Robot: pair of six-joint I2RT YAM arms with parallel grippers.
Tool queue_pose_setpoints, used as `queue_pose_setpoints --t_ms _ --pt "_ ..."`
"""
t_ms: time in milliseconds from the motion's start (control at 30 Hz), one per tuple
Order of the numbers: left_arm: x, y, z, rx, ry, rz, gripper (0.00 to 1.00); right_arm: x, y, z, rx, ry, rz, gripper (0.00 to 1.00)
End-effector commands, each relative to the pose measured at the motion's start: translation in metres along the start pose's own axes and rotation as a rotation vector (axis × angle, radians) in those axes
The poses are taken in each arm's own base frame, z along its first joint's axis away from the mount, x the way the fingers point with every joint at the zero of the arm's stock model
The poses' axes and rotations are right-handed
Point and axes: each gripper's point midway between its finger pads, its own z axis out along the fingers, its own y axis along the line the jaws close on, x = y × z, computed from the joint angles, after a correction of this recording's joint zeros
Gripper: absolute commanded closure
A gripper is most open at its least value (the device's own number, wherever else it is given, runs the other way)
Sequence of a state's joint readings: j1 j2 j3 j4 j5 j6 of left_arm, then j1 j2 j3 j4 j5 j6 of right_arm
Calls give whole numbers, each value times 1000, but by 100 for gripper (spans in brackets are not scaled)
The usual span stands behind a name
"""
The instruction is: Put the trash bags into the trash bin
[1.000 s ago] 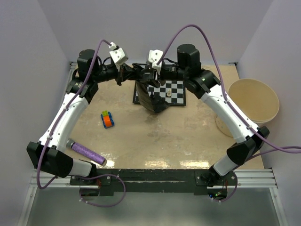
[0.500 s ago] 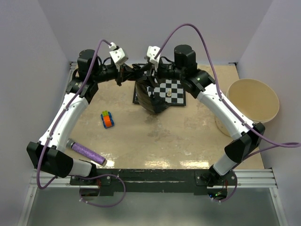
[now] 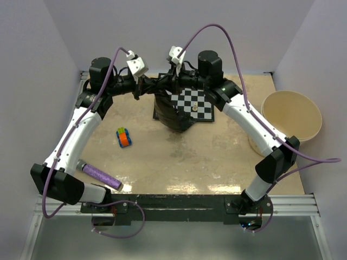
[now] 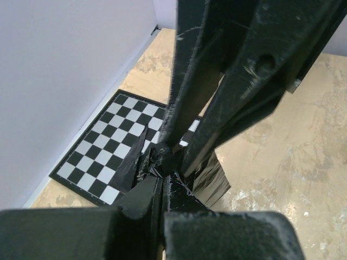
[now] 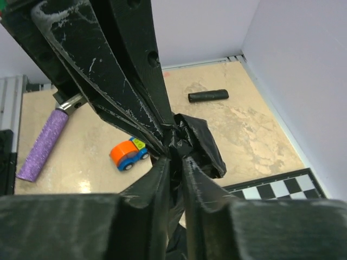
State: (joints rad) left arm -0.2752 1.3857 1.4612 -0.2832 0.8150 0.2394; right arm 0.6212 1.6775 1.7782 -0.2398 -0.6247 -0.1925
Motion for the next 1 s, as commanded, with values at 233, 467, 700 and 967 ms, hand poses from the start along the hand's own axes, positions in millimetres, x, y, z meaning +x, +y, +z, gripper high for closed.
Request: queue_pose_setpoints --t_ms 233,467,700,967 --pt "-6 31 -17 -202 37 72 100 -33 -21 -25 135 -72 -30 100" --pt "-3 42 -19 -269 43 70 100 -28 -23 -44 177 -67 -20 100" --pt "-1 65 -27 -400 58 61 100 -22 -25 -59 235 -56 -2 97" --pt "-2 41 -17 -262 22 50 100 -20 -13 -57 168 -64 8 97"
